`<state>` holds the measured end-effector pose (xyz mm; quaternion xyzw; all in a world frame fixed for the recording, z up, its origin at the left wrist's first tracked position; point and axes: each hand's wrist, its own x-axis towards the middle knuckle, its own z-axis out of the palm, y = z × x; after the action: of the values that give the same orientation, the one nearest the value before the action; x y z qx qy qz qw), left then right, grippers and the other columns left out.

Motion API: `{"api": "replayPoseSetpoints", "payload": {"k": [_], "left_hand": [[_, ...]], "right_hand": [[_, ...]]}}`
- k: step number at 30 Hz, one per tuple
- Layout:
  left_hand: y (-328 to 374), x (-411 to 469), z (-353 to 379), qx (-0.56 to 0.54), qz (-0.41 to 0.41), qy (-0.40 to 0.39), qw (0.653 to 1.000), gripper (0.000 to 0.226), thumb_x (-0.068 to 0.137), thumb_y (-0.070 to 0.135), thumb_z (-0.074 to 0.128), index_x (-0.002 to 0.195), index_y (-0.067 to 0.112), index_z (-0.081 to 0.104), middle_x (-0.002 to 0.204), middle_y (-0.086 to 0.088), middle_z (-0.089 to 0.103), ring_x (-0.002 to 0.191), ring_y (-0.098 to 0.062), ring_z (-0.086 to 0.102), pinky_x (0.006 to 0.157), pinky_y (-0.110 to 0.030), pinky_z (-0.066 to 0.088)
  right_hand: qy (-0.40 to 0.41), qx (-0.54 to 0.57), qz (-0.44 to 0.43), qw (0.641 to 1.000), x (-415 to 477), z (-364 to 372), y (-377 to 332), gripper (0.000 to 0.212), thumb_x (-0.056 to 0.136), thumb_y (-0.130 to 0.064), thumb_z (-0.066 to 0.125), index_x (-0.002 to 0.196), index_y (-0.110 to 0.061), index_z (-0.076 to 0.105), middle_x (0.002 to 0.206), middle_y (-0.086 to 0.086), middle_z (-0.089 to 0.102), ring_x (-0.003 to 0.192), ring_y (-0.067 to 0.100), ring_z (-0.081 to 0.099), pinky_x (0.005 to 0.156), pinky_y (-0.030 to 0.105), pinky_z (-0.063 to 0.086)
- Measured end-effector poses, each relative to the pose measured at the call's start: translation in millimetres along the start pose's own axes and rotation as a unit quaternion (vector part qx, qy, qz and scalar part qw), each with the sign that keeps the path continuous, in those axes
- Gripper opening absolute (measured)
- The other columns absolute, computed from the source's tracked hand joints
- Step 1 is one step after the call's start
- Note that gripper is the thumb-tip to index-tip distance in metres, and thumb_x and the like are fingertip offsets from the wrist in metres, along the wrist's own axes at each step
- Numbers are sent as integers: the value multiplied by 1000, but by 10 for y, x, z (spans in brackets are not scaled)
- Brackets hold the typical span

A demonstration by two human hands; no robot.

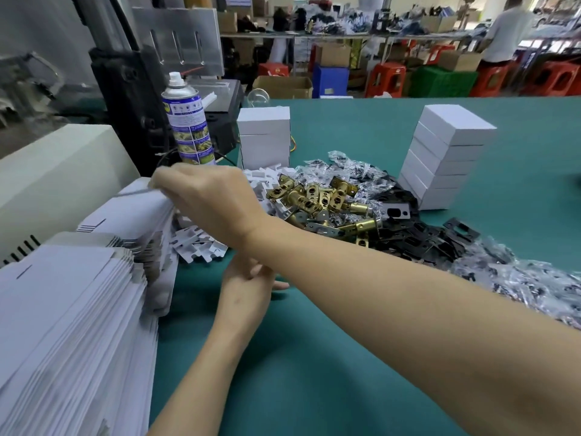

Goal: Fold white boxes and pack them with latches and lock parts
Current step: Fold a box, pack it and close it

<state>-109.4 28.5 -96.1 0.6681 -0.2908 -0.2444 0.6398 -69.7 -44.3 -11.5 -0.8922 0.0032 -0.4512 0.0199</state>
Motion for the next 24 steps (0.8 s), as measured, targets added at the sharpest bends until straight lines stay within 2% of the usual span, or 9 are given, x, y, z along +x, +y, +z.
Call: {"api": "replayPoseSetpoints", "payload": {"k": [3,6,10,12,14,16,18,21,24], "left_hand": [[-30,23,-23,0,-9,53,999,17,92,25,50,96,20,66,79,7,73,58,-3,70,54,-15,52],[-49,69,-67,-39,-26,81,996,17,110,16,50,106,16,66,89,6,75,73,-7,72,59,-23,59],[58,89,-158,-177,-33,98,979,29,114,16,39,104,19,65,94,2,77,82,-15,71,61,-24,58],[130,75,-171,-233,-63,54,969,32,115,29,37,113,14,66,109,-4,75,97,-23,70,79,-32,59],[183,25,-143,-231,-98,-10,968,55,107,57,37,112,12,68,118,-12,70,109,-30,63,93,-42,52],[210,-61,-89,-186,-119,-100,970,69,96,72,41,115,17,78,125,-11,74,116,-31,69,93,-42,59],[237,-144,-53,-154,-147,-174,961,72,80,85,56,122,30,78,131,-9,74,121,-28,72,89,-39,63],[206,-179,-75,-166,-150,-212,951,83,61,88,75,125,36,76,136,-6,72,124,-25,70,89,-35,62],[237,-215,-73,-164,-158,-239,944,91,58,92,73,130,36,73,140,-6,69,128,-25,67,95,-37,60]], "right_hand": [[145,190,142,961,3,-259,-70,6,93,1,70,98,2,73,87,9,73,77,30,68,66,46,55],[225,292,266,891,-65,-613,-5,8,96,-9,70,102,-6,66,83,0,69,73,12,65,68,34,54],[293,442,436,727,-500,-1046,321,3,101,-18,61,99,-18,60,73,-8,68,59,6,56,49,23,44],[249,482,493,680,-823,-1153,408,7,103,-15,58,101,-16,64,75,-10,71,61,4,61,49,18,46],[167,492,529,671,-1143,-1155,380,10,103,-13,59,108,-15,68,84,-8,77,69,4,68,55,18,51],[113,488,552,667,-1374,-1114,303,13,103,-15,61,114,-16,68,88,-4,79,73,5,71,58,18,53],[107,484,561,663,-1479,-1070,253,14,102,-17,62,115,-17,68,91,1,80,75,6,72,61,19,55],[119,490,559,658,-1505,-1052,230,13,102,-18,62,115,-19,67,96,5,80,79,8,73,66,21,59],[116,497,558,655,-1531,-1060,214,15,103,-20,61,117,-22,65,98,0,80,83,5,72,68,17,57]]}}
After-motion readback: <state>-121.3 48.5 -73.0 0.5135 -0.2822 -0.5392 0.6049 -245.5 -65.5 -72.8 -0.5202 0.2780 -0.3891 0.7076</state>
